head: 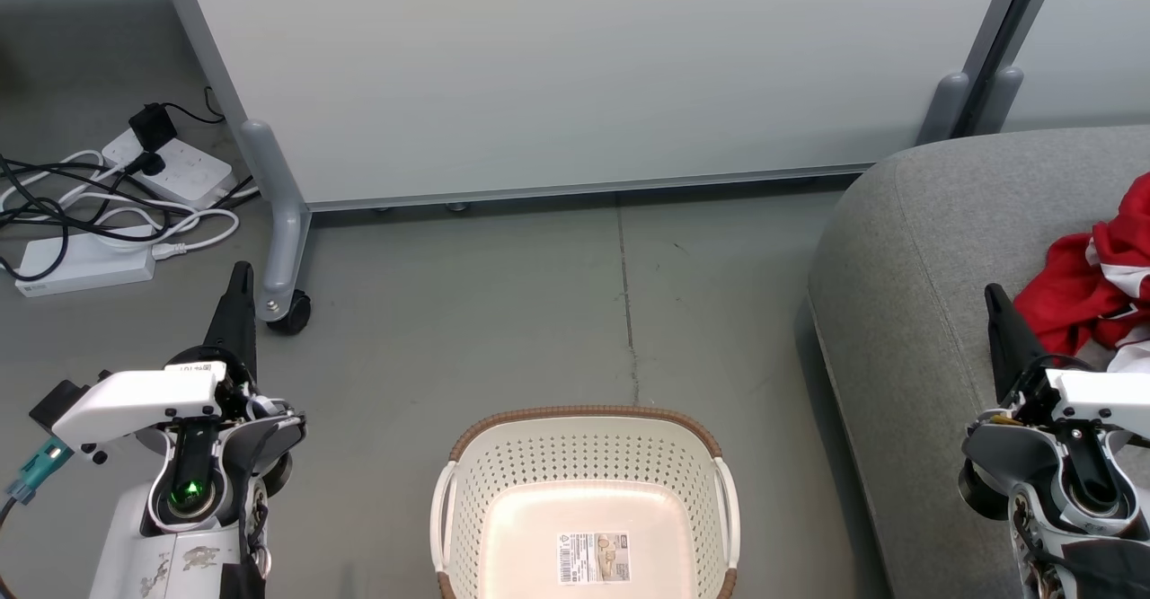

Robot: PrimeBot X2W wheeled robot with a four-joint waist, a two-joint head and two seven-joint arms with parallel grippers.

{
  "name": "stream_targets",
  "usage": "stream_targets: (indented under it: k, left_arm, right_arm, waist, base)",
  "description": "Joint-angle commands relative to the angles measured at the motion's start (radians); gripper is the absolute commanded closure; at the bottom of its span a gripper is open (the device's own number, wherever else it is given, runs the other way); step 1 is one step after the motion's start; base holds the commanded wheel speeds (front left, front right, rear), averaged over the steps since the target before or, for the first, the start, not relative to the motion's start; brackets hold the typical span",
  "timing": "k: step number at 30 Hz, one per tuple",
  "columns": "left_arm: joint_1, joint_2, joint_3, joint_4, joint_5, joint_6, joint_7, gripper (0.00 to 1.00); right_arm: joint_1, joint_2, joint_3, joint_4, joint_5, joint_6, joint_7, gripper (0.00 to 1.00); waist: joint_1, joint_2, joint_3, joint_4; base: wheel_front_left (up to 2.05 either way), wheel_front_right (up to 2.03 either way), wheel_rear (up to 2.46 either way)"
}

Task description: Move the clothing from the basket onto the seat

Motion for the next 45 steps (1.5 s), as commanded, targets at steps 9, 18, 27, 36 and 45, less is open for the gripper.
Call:
stream_targets:
  k: [9,18,27,36,45]
  left_arm:
    - [-0.011,0.002,0.004,0.001,-0.007,-0.004,0.000,1.00]
    - [-0.011,0.002,0.004,0.001,-0.007,-0.004,0.001,1.00]
    - [-0.011,0.002,0.004,0.001,-0.007,-0.004,0.001,1.00]
    - [-0.011,0.002,0.004,0.001,-0.007,-0.004,0.001,1.00]
    - [-0.011,0.002,0.004,0.001,-0.007,-0.004,0.001,1.00]
  right_arm:
    - [-0.008,-0.009,-0.005,0.003,0.005,0.002,0.002,1.00]
    - [-0.008,-0.009,-0.005,0.003,0.005,0.002,0.002,1.00]
    - [-0.008,-0.009,-0.005,0.003,0.005,0.002,0.002,1.00]
    - [-0.008,-0.009,-0.005,0.003,0.005,0.002,0.002,1.00]
    - [-0.008,-0.009,-0.005,0.003,0.005,0.002,0.002,1.00]
  waist:
    - [0.0000,0.0000,0.000,0.000]
    - [0.0000,0.0000,0.000,0.000]
    - [0.0000,0.0000,0.000,0.000]
    - [0.0000,0.0000,0.000,0.000]
    - [0.0000,0.0000,0.000,0.000]
  base:
    - [0.00,0.00,0.00]
    - [0.00,0.00,0.00]
    - [0.00,0.00,0.00]
    - [0.00,0.00,0.00]
    - [0.00,0.00,0.00]
